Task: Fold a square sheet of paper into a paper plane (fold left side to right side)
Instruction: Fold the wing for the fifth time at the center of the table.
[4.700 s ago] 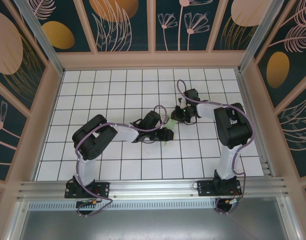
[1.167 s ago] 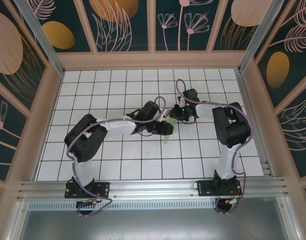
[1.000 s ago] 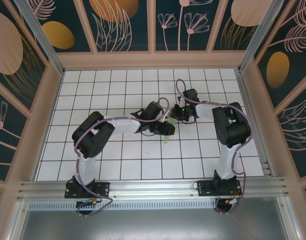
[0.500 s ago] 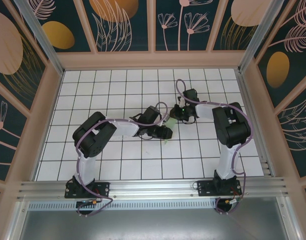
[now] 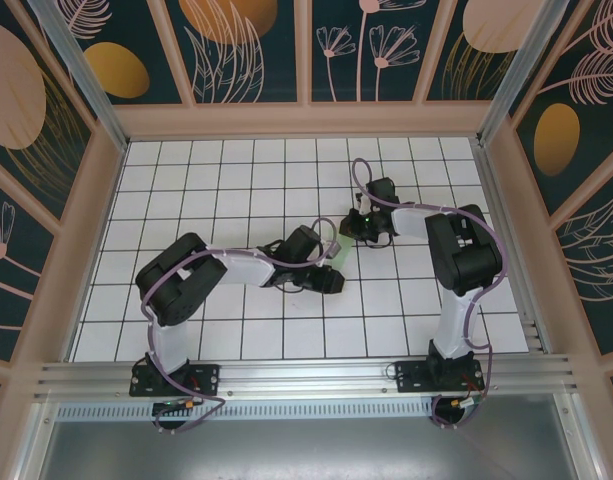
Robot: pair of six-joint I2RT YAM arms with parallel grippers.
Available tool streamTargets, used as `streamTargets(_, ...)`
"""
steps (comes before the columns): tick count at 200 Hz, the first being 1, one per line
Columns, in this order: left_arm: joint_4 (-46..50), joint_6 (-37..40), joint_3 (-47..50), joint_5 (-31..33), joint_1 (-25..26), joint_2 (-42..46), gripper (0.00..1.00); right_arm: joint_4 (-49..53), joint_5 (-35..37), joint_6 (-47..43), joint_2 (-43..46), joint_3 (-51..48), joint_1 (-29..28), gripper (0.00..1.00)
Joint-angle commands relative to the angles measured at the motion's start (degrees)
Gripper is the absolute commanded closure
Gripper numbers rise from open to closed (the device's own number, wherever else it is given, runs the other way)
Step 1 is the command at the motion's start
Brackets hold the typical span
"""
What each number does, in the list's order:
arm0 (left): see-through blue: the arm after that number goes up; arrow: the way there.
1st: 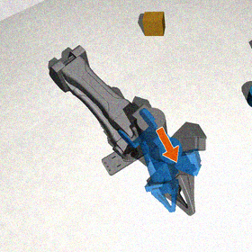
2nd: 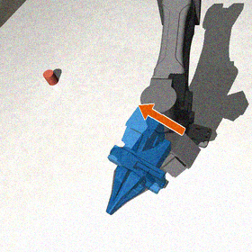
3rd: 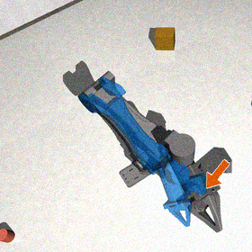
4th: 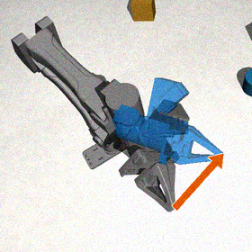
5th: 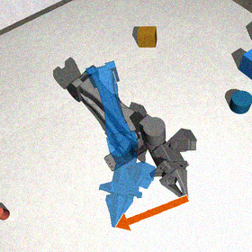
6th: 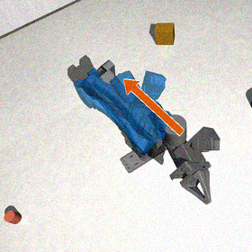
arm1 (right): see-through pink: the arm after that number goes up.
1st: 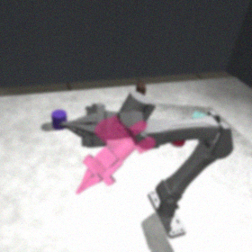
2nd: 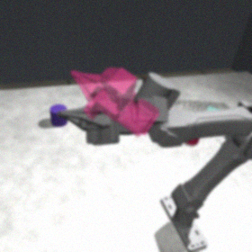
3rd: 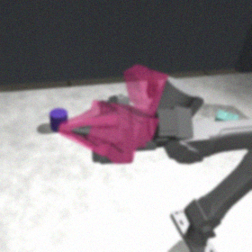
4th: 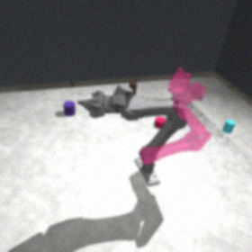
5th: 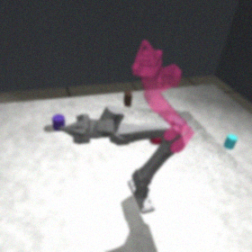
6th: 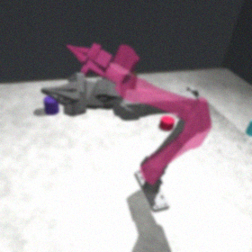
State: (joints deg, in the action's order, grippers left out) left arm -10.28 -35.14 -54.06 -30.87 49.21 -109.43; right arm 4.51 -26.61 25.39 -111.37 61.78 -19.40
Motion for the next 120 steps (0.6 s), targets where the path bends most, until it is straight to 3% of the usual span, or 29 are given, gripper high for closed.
streamTargets(1,8.29,-1.44,1.7,-0.94,1.27,2.19,0.66,2.74,3.73,-1.49,-0.79,-0.3,-0.29,0.87)
streamTargets(61,8.46,-0.72,-0.94,2.45,-3.51,14.45,0.63,7.76,5.69,-3.45,6.23,6.24,-0.29,0.79)
streamTargets(89,7.49,-1.2,1.87,10.63,-6.94,20.42,0.61,10.63,11.32,-3.35,12.53,7.11,-0.44,0.71)
streamTargets(120,7.85,-1.66,3.96,25.89,-7.79,26.42,0.5,17.41,22.83,-3.66,17.2,8.27,-3.28,0.59)
